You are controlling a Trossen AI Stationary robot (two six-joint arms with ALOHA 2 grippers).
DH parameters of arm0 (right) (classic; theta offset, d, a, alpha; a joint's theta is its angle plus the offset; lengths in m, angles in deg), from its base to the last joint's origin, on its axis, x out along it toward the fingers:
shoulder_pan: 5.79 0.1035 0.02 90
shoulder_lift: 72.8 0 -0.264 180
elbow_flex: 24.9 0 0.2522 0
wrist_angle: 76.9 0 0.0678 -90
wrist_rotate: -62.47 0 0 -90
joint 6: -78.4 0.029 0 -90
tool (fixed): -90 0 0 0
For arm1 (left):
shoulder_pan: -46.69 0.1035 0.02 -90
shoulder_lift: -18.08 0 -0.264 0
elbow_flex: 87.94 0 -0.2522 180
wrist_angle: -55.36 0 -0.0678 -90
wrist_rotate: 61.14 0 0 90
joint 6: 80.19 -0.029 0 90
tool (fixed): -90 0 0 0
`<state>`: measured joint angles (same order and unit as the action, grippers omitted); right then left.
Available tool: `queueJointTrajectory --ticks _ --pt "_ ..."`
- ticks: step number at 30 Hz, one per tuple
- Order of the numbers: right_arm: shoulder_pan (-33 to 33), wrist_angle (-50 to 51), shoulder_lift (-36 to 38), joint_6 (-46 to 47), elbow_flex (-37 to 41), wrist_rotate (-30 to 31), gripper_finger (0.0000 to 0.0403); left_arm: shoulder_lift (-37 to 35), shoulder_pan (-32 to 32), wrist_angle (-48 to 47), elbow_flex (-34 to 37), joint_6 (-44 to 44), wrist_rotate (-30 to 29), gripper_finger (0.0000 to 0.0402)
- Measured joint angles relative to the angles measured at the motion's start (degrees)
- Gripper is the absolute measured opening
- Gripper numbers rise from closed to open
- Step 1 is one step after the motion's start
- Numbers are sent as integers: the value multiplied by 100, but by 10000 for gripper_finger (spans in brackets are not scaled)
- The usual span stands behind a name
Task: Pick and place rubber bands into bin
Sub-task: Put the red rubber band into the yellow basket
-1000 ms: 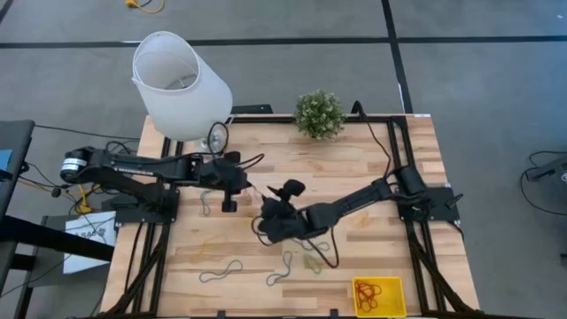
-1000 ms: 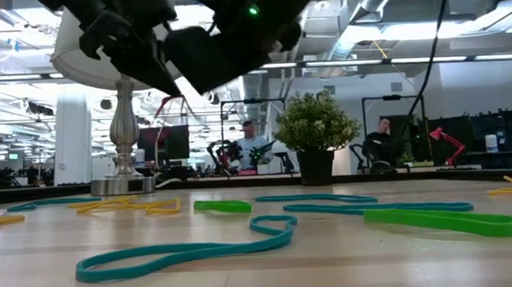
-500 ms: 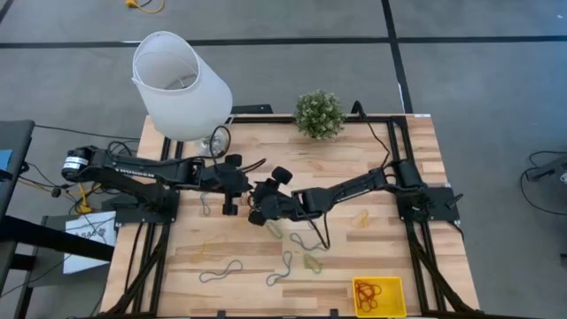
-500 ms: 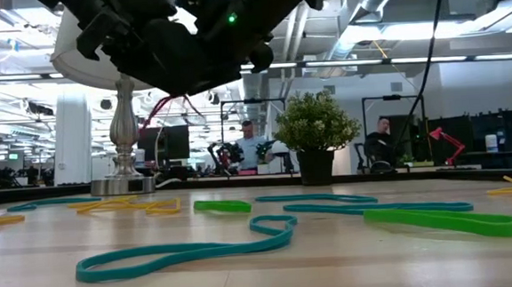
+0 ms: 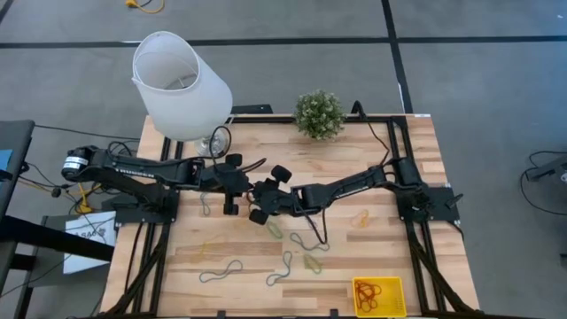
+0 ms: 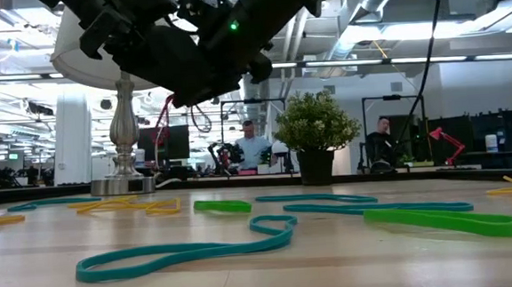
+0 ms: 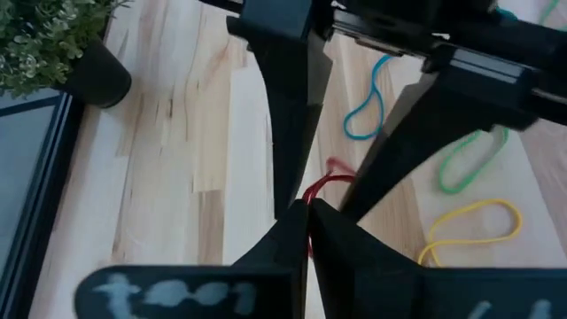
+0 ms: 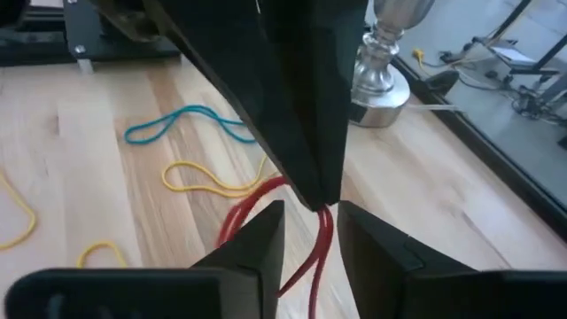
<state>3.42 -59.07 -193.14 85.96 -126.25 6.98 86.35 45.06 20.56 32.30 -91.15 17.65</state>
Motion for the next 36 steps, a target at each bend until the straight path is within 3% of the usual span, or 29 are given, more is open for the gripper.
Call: queueJointTrajectory --ticks 5,10,23,30,36 --pt "-38 502 0 141 2 -9 64 0 0 2 0 2 1 0" --pt "-76 573 0 277 2 -152 8 0 0 2 0 7 1 0" --pt "-28 731 0 388 2 -144 1 0 0 -7 0 55 -12 2" --pt "338 2077 0 1181 4 36 0 0 -2 -64 0 -136 -359 49" --pt "965 3382 186 2175 0 594 0 0 -2 -60 0 -135 -1285 100"
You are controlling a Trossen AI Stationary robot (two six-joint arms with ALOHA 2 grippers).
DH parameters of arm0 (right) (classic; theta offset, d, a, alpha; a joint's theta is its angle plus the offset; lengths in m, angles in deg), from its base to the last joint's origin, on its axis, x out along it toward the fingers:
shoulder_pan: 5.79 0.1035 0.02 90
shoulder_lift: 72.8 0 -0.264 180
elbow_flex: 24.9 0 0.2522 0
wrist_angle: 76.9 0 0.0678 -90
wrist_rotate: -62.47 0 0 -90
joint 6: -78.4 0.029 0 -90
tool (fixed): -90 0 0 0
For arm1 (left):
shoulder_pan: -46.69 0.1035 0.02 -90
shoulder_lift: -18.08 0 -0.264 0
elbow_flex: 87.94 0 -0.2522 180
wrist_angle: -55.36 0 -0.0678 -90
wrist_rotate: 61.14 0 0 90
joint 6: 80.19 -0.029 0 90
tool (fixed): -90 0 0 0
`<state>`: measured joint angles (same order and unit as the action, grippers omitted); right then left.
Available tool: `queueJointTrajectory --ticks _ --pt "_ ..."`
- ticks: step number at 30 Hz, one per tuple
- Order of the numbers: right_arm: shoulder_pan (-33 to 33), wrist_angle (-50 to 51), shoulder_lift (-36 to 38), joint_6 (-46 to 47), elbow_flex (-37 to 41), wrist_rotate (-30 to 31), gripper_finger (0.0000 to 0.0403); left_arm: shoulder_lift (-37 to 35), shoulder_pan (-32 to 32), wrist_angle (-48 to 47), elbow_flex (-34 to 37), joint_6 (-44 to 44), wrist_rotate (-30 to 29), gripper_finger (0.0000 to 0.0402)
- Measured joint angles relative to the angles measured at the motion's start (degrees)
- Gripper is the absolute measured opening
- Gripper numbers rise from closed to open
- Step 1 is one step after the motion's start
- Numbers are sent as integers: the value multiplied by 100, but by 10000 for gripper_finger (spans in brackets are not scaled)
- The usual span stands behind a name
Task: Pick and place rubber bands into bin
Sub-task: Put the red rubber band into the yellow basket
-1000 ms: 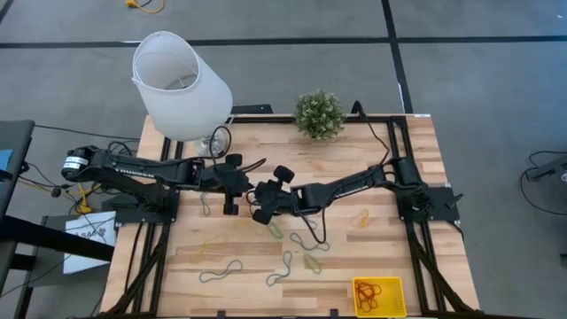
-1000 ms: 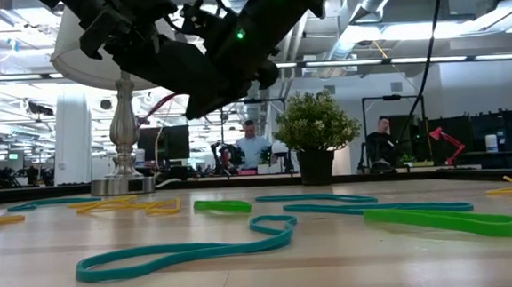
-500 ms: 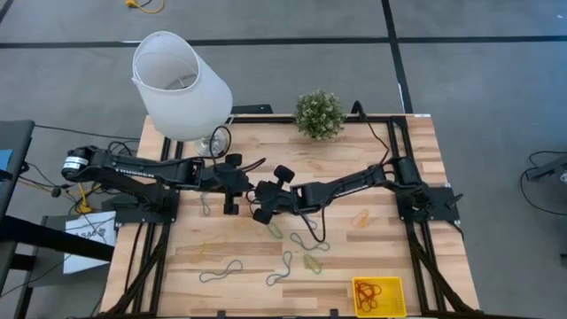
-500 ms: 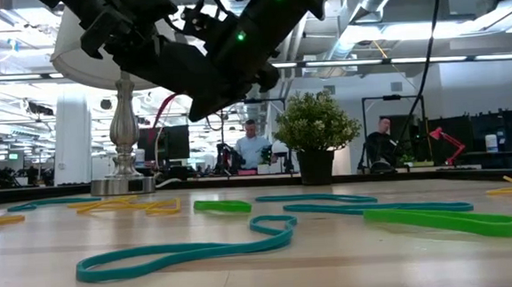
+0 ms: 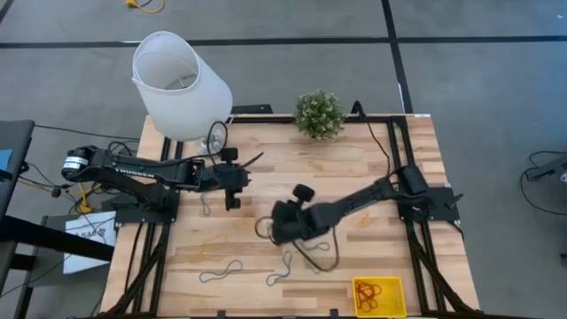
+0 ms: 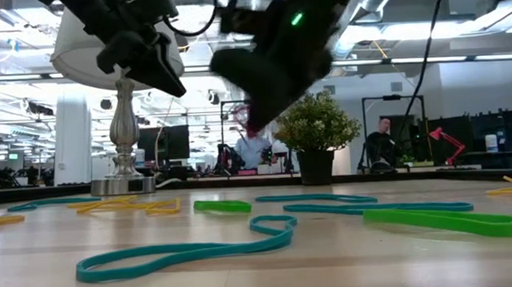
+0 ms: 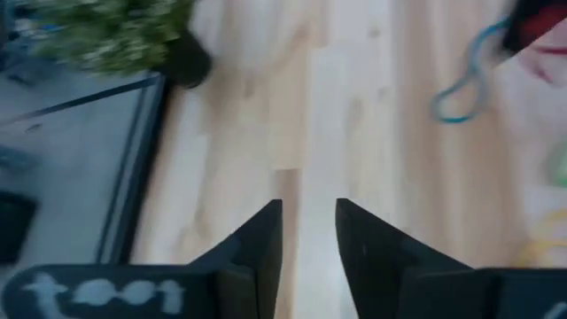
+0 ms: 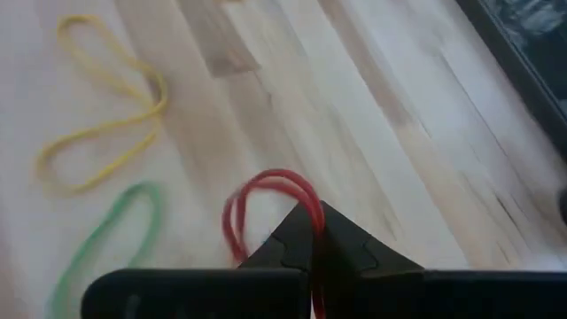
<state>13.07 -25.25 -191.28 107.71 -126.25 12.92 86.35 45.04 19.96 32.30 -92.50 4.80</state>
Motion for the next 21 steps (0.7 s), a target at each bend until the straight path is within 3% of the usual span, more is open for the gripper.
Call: queueJointTrajectory --ticks 6,9,14,18,21 --pt "912 2176 781 2329 -264 -10 0 0 2 8 0 166 -279 118" --pt "1472 2743 1165 3630 -387 -426 0 0 2 22 0 176 -278 119" --pt "2221 3449 1517 5854 -387 -1982 0 0 2 71 0 198 -277 119" --pt "2692 3512 1517 6615 -385 -3689 0 0 2 150 0 240 -277 119" --pt "3021 3468 1516 7097 -385 -3996 0 0 2 322 0 244 -273 119"
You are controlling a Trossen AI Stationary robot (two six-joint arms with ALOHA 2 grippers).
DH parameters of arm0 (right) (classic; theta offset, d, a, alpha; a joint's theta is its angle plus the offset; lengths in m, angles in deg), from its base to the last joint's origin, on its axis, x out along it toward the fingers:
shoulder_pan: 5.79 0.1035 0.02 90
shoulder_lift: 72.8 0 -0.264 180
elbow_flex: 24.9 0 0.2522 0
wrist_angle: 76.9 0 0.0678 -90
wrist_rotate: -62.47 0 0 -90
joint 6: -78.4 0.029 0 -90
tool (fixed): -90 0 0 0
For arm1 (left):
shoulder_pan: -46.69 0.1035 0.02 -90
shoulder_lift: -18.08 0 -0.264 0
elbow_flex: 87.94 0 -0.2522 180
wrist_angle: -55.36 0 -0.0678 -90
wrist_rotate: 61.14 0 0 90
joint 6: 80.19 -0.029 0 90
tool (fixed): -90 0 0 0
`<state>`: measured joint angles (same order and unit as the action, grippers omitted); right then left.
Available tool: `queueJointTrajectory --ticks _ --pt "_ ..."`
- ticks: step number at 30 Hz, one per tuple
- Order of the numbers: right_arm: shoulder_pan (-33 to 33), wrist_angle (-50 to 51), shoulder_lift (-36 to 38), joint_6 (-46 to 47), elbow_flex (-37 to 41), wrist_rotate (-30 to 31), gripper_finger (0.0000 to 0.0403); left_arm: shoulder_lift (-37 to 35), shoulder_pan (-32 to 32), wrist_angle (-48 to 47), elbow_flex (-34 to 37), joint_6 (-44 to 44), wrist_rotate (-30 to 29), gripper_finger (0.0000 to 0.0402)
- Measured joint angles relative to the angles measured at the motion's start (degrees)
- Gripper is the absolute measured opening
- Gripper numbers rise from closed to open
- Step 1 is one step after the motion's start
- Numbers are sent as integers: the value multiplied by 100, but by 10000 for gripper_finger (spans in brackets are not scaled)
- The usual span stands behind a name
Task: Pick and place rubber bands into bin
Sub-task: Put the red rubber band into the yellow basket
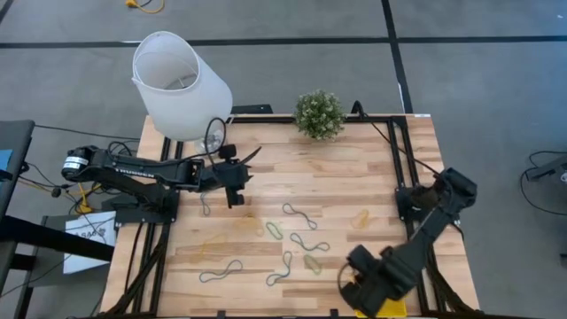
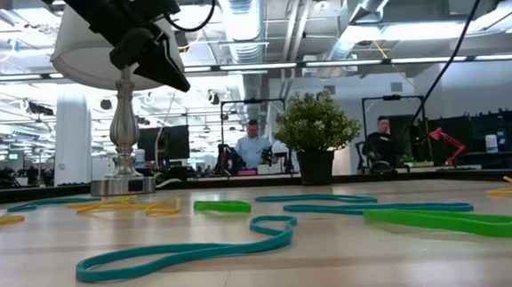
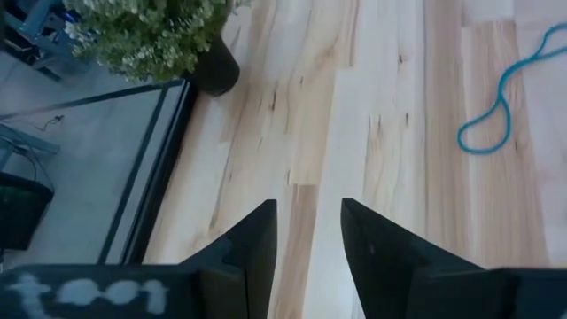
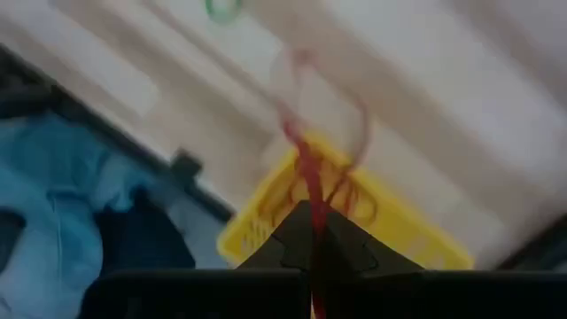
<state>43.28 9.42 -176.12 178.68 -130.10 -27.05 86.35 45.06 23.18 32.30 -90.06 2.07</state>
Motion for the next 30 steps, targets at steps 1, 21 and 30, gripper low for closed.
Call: queueJointTrajectory --ticks 1,21,30 --pt "96 13 -1 212 0 -6 0 0 0 55 0 2 25 119" --pt "734 -1076 -671 1537 1 -515 0 -1 -1 144 0 33 301 119" --pt "293 -992 -1343 237 7 -1373 0 -1 0 141 0 149 373 119"
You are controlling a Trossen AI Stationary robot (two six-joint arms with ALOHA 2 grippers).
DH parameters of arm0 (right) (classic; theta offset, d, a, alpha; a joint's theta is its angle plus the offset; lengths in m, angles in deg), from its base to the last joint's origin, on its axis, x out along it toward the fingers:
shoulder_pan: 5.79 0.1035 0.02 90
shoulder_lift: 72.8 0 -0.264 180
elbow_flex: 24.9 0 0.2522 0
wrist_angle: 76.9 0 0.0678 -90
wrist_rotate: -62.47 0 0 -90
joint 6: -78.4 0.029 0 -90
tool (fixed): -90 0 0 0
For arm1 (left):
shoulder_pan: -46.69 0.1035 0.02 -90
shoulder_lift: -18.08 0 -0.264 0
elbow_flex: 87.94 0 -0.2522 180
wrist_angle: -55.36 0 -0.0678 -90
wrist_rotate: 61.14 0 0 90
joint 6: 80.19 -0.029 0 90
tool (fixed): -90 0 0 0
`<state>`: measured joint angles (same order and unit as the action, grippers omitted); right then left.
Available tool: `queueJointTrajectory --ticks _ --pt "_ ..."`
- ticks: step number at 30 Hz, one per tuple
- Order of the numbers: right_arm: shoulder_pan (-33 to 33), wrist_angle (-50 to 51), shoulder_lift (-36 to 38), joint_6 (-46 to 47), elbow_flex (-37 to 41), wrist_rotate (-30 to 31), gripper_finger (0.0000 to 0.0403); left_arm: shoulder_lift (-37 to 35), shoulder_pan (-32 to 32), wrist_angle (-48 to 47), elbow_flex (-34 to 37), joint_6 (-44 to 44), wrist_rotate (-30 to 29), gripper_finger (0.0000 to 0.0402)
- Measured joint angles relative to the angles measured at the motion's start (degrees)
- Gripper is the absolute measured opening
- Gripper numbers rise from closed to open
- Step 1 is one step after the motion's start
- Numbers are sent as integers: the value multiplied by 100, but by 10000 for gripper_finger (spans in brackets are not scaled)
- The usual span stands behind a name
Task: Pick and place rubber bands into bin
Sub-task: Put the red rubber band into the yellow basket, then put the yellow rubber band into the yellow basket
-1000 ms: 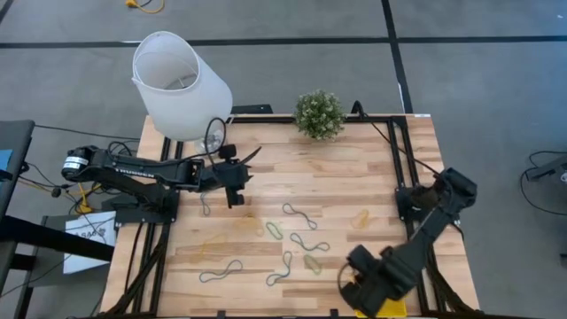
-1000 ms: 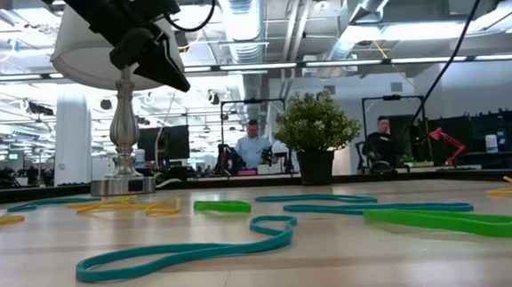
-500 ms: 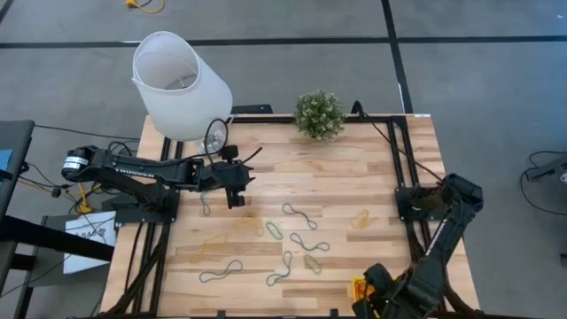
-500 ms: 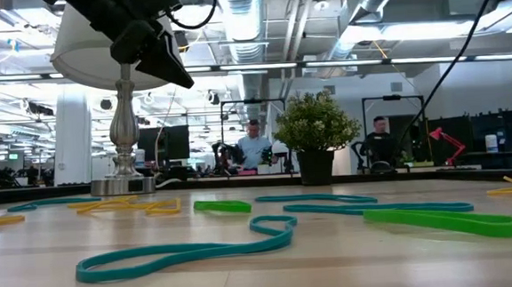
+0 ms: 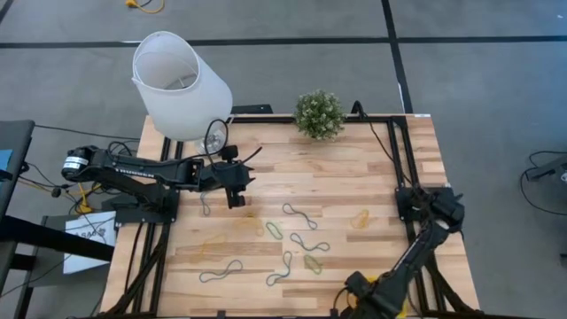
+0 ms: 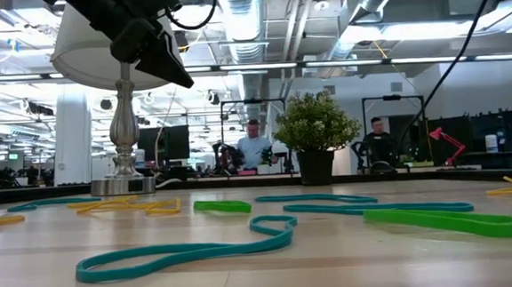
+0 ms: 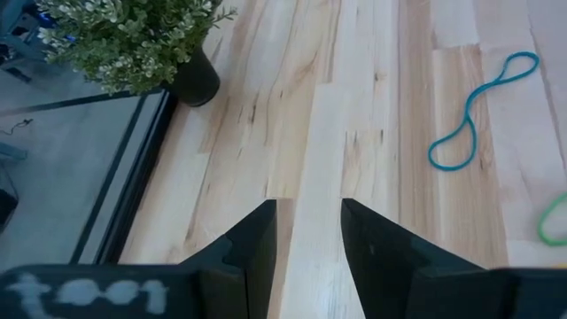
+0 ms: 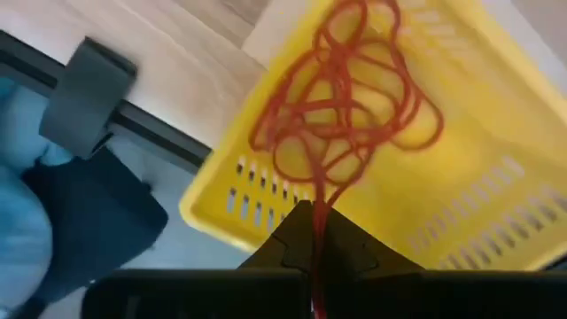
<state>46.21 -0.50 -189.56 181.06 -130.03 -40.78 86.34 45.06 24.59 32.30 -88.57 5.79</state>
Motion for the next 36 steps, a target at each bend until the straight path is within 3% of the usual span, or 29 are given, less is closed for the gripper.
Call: queueJointTrajectory --ticks 7,20,28,32,36 --pt "-273 160 -76 -547 80 152 19 1 -1 1 0 4 26 119" --pt "-264 341 -71 -565 83 70 123 -1 -1 18 0 -71 26 119" --pt "-220 1271 -61 -691 -395 -631 148 1 -1 162 0 -256 14 119" --pt "-96 2156 115 -644 -886 93 150 0 0 176 0 -257 -16 119" --pt "73 2671 412 -426 -1005 2129 150 0 0 136 0 -256 -35 119"
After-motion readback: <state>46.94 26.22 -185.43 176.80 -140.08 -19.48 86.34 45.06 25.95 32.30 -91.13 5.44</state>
